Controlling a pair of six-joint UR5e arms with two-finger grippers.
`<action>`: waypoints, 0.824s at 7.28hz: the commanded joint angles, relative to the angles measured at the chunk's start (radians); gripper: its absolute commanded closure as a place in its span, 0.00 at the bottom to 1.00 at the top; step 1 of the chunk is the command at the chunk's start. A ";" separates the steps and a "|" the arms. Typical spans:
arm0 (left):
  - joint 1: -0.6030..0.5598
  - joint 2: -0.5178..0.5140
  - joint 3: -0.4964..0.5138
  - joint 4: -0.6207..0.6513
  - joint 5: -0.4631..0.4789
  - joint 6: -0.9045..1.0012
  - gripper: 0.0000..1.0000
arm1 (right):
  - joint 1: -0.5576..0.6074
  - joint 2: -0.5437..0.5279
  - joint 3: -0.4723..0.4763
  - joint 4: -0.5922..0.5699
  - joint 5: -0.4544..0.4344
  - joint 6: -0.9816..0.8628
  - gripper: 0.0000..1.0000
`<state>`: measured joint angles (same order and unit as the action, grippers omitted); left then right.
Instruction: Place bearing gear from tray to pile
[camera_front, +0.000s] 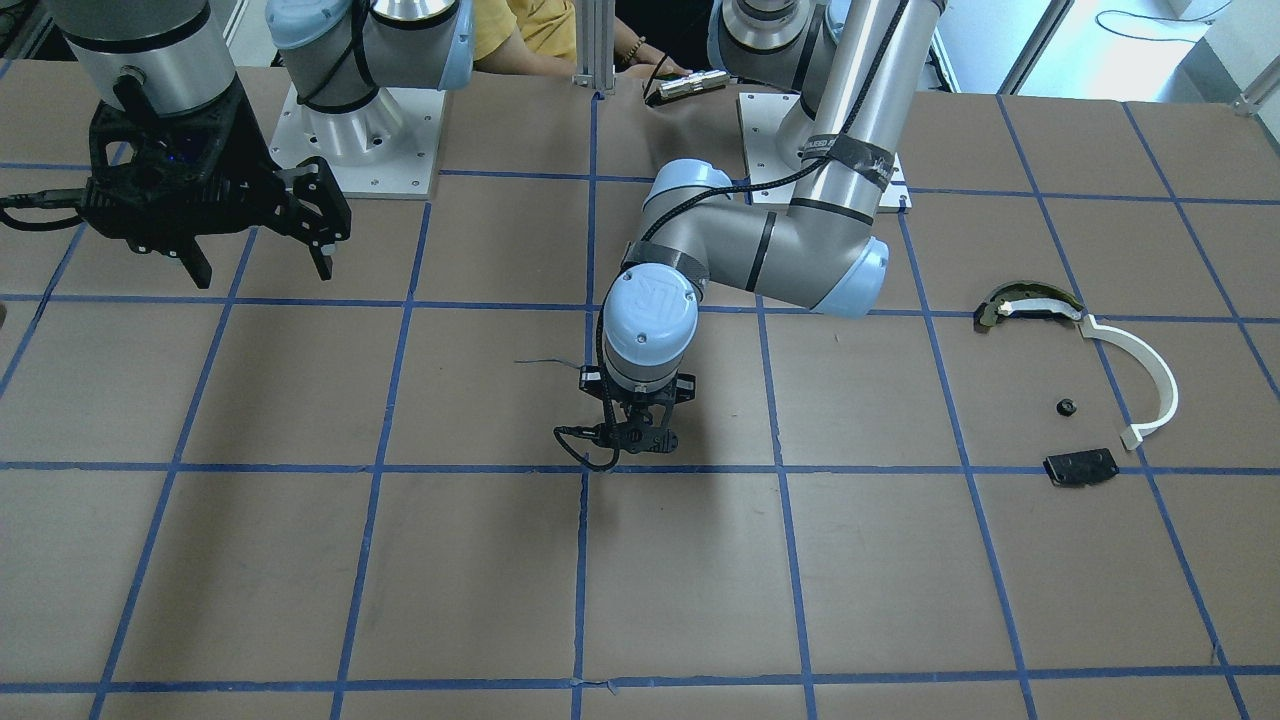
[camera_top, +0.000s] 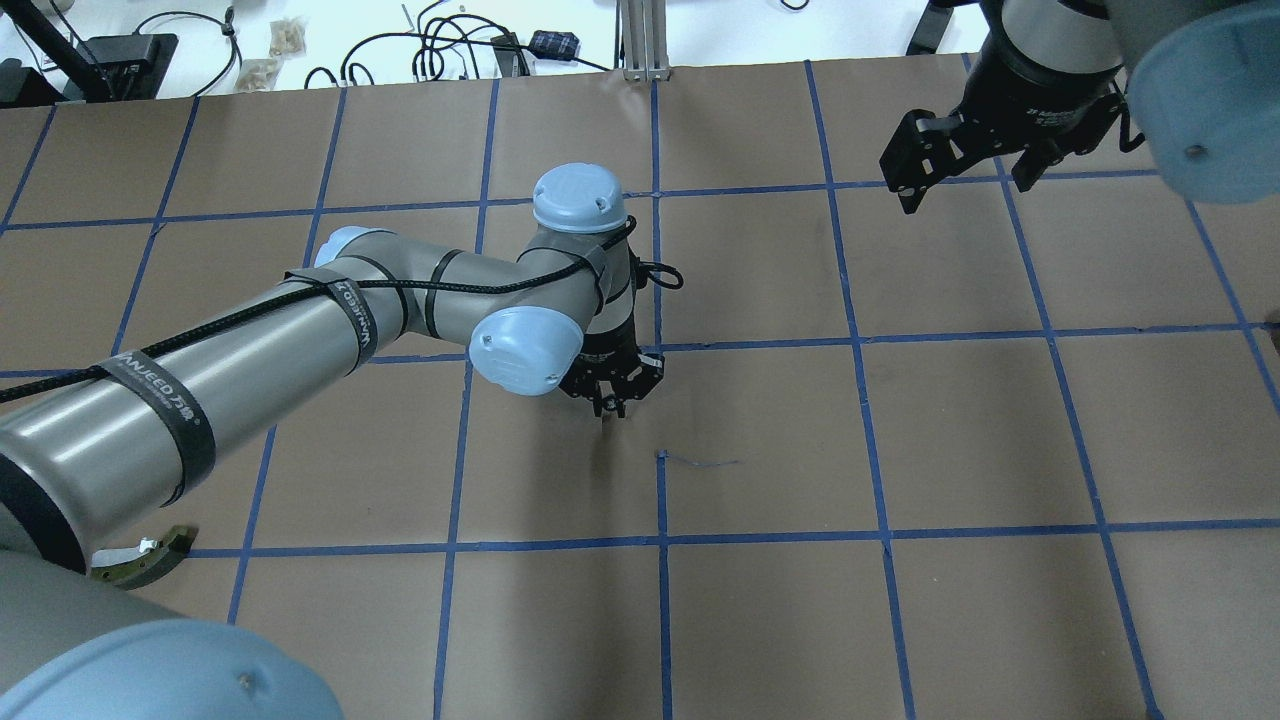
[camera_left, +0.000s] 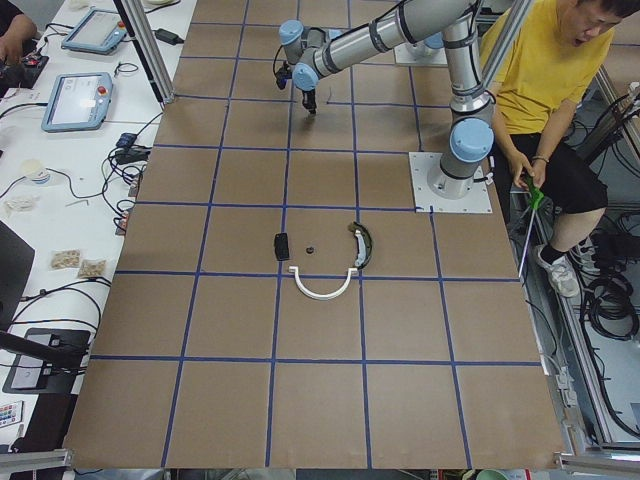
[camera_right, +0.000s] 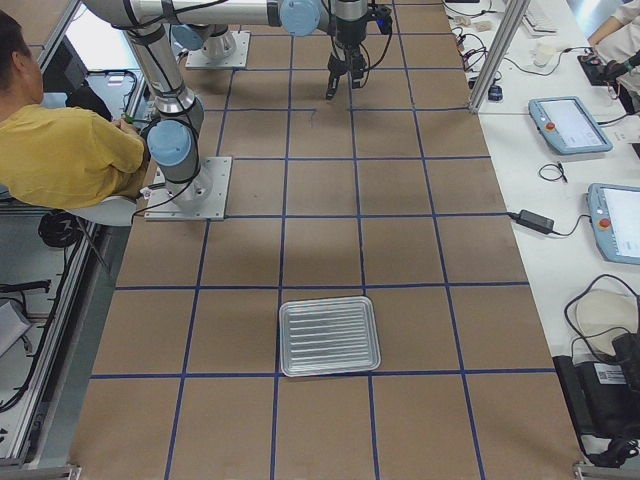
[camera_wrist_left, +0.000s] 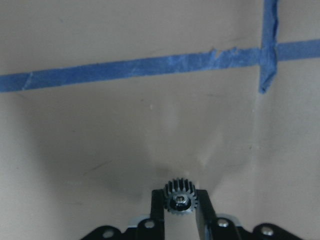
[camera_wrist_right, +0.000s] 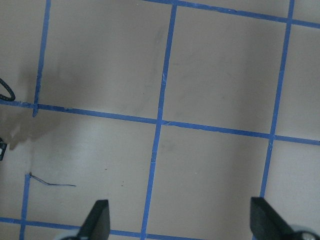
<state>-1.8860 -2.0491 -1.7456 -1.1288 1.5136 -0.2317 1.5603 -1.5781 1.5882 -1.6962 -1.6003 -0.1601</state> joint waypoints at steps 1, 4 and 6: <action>0.144 0.033 0.075 -0.098 0.060 0.044 1.00 | -0.011 0.012 0.001 -0.005 0.003 -0.007 0.00; 0.448 0.112 0.117 -0.233 0.205 0.360 1.00 | -0.017 0.021 -0.004 -0.011 0.030 -0.030 0.00; 0.650 0.113 0.106 -0.235 0.211 0.565 1.00 | -0.022 0.023 -0.004 -0.011 0.031 -0.029 0.00</action>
<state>-1.3634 -1.9402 -1.6332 -1.3589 1.7137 0.2214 1.5420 -1.5559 1.5848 -1.7072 -1.5703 -0.1888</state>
